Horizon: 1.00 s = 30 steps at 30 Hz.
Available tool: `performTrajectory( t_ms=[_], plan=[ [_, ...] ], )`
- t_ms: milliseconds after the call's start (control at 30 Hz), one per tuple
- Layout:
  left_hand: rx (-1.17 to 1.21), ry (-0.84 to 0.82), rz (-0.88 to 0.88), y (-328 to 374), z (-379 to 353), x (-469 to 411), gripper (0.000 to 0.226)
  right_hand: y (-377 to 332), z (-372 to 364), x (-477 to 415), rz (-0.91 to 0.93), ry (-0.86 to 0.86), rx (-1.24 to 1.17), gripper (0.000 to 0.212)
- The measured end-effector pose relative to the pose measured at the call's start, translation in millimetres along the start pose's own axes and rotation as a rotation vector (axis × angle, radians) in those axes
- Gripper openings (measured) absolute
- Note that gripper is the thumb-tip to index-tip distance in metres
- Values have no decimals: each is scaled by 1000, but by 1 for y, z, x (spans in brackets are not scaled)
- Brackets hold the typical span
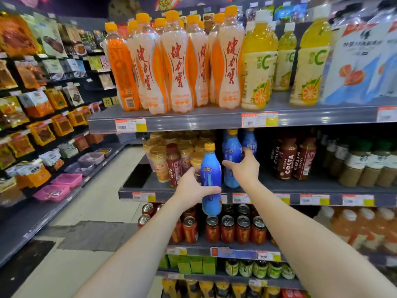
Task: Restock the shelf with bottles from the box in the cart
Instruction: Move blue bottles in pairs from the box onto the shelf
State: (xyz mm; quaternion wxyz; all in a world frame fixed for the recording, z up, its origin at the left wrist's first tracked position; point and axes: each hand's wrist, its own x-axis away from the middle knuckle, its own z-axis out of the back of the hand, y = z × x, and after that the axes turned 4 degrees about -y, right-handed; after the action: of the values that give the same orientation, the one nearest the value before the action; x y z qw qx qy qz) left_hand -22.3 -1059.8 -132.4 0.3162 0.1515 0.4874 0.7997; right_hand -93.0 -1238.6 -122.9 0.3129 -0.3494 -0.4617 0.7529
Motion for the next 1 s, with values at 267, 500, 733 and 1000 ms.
performTrajectory(
  t_ms=[267, 500, 733, 1000],
  plan=[
    [14, -64, -45, -11, 10, -14, 71, 10, -14, -3, -29, 19, 43, 67],
    [53, -101, -44, -13, 5, -14, 70, 15, -18, -6, -36, 26, 68, 62],
    [53, -100, -51, -8, -7, -13, 66, 20, -17, -9, -145, -24, 162, 72],
    [29, -112, -64, 5, -57, -25, 66, 42, 21, 17, -379, -91, -303, 22]
  ],
)
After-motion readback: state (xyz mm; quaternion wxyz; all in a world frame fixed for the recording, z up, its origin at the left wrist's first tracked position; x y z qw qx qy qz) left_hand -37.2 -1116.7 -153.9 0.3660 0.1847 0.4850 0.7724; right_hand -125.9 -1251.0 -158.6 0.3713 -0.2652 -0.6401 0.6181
